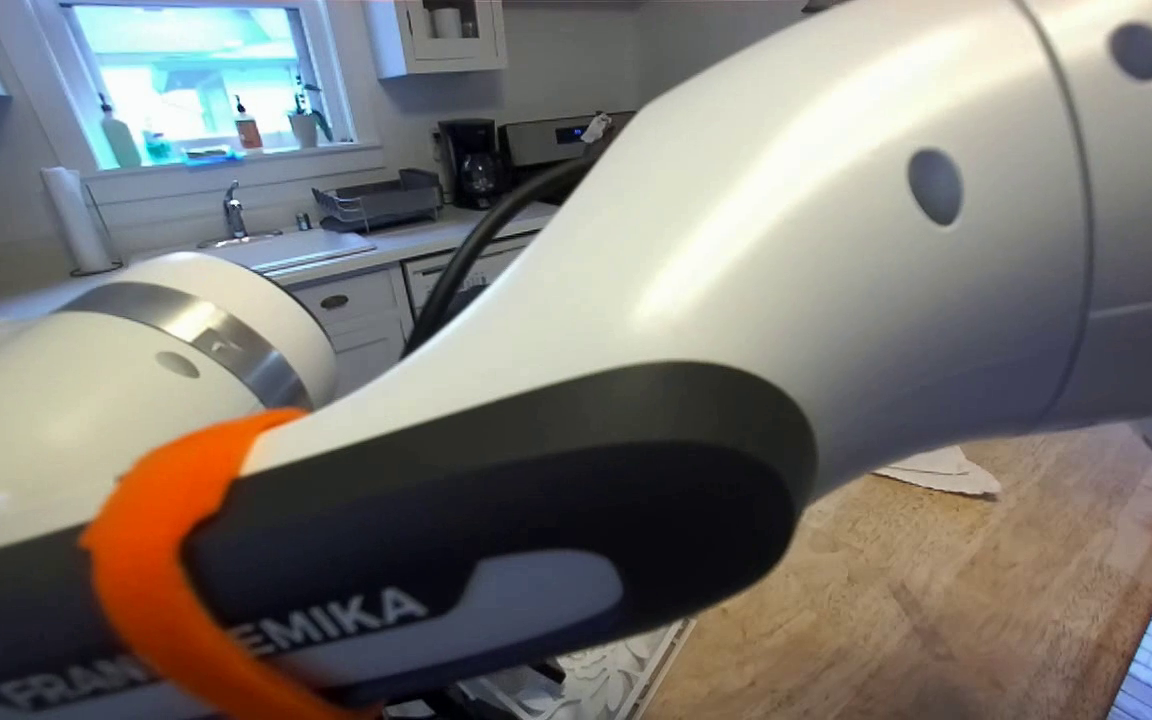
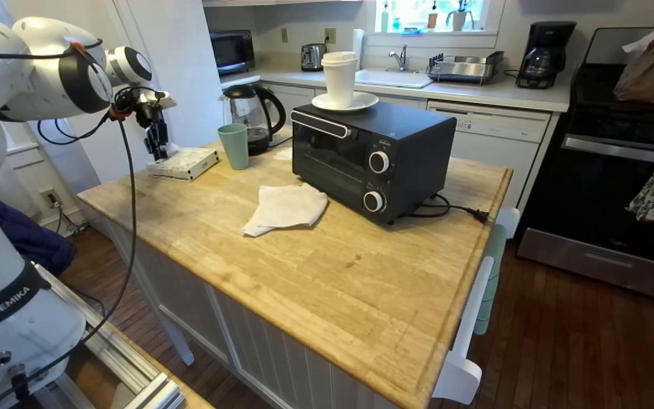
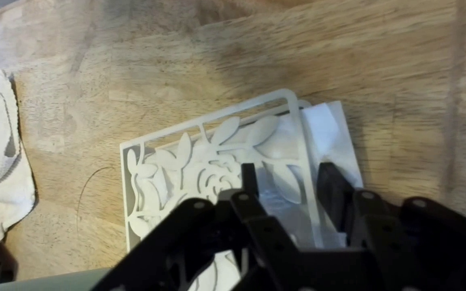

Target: Set the paper towel holder upright on the countertop

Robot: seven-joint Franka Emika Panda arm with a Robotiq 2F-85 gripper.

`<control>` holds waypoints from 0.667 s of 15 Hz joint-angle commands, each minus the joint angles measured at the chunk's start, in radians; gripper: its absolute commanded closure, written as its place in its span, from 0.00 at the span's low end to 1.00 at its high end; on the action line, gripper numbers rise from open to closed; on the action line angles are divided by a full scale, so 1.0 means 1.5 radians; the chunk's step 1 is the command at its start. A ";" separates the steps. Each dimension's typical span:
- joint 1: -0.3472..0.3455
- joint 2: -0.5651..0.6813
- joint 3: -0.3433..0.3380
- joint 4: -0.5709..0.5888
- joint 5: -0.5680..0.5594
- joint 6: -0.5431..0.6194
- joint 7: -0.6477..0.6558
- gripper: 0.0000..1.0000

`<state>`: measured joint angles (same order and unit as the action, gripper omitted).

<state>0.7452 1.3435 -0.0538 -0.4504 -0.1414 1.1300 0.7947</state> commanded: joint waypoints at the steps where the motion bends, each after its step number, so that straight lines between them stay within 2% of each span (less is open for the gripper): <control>1: 0.008 -0.010 -0.016 -0.003 -0.026 -0.007 -0.040 0.73; 3: 0.010 -0.011 -0.023 -0.007 -0.034 -0.017 -0.055 0.69; 7: 0.010 -0.005 -0.032 0.001 -0.046 -0.038 -0.074 0.98; 10: 0.011 -0.006 -0.041 0.004 -0.058 -0.063 -0.091 0.99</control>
<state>0.7524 1.3373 -0.0954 -0.4540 -0.1958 1.0849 0.7024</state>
